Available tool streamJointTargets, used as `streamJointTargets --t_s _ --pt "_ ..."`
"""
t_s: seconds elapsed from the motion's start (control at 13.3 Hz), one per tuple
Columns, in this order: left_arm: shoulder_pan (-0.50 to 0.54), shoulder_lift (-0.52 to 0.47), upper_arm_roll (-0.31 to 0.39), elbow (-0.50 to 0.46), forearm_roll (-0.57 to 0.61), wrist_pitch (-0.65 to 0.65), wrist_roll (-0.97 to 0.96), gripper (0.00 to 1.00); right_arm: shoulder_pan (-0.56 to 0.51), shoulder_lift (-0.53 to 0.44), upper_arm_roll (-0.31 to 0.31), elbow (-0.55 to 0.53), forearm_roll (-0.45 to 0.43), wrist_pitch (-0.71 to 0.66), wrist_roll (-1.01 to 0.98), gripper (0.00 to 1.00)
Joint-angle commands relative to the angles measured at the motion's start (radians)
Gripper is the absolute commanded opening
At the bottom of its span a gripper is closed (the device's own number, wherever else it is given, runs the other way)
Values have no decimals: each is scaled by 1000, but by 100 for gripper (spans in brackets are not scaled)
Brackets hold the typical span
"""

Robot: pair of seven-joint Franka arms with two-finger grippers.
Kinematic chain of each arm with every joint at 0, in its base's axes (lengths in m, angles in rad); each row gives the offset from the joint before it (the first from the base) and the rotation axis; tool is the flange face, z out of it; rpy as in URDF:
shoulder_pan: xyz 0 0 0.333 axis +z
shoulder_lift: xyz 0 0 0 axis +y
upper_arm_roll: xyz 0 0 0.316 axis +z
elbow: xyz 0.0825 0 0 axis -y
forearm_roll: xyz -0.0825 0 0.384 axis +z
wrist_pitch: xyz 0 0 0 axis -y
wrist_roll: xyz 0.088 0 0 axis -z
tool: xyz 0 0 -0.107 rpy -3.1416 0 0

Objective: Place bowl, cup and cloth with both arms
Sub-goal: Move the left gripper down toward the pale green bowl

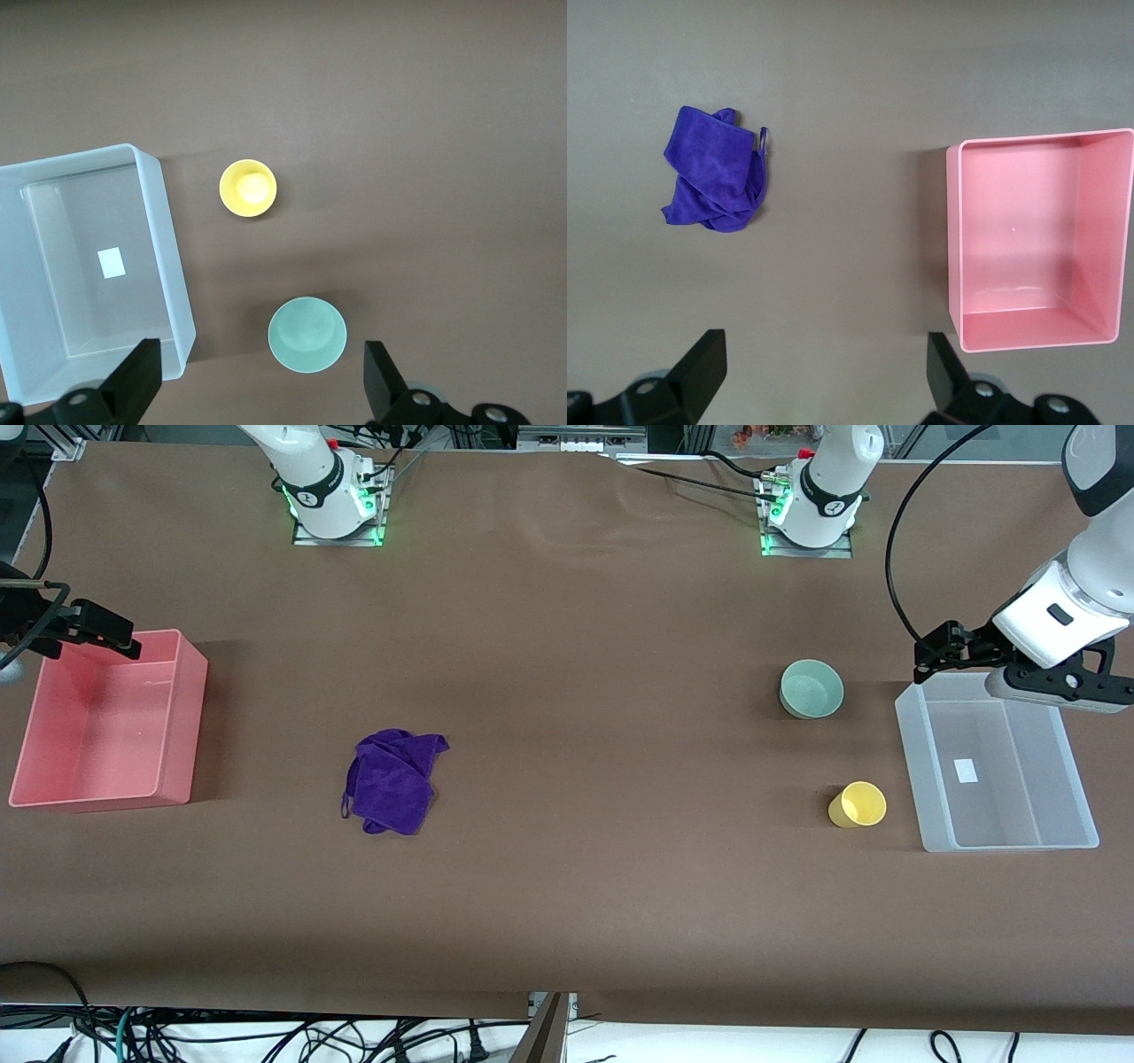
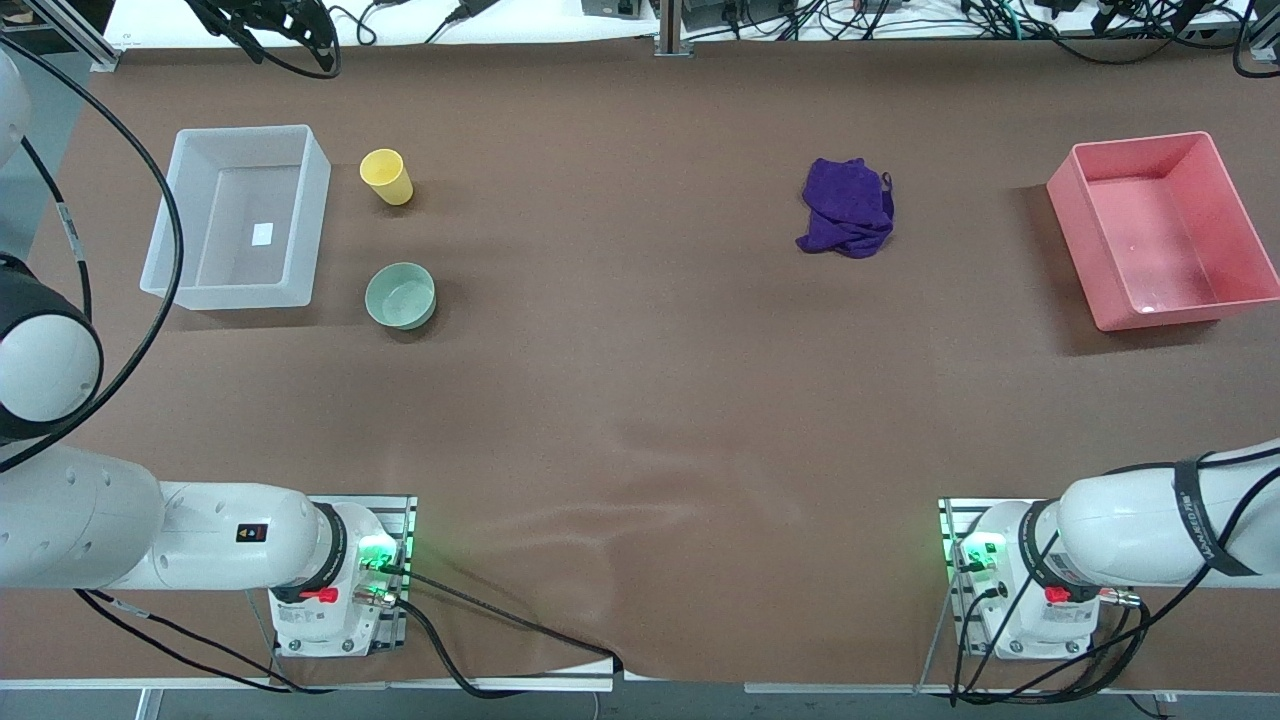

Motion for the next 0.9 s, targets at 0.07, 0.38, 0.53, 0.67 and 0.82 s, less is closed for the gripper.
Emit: streamJointTargets --t_s 0.07,0.38,0.53,0.67,0.82 --pt "-14 -33 17 -31 -19 11 8 100 1 -3 1 4 -1 -2 10 100" --pt "-12 -33 17 -39 -12 10 8 100 1 -3 1 4 -3 -1 10 100" --pt "-12 -33 17 -54 -12 7 10 100 1 -3 1 4 -3 -1 10 100" --pt "-12 -31 17 -106 -12 5 17 100 1 -3 0 4 -3 1 10 100" --pt "-11 -25 17 -173 -12 14 17 100 0 -3 -3 4 -3 1 10 100"
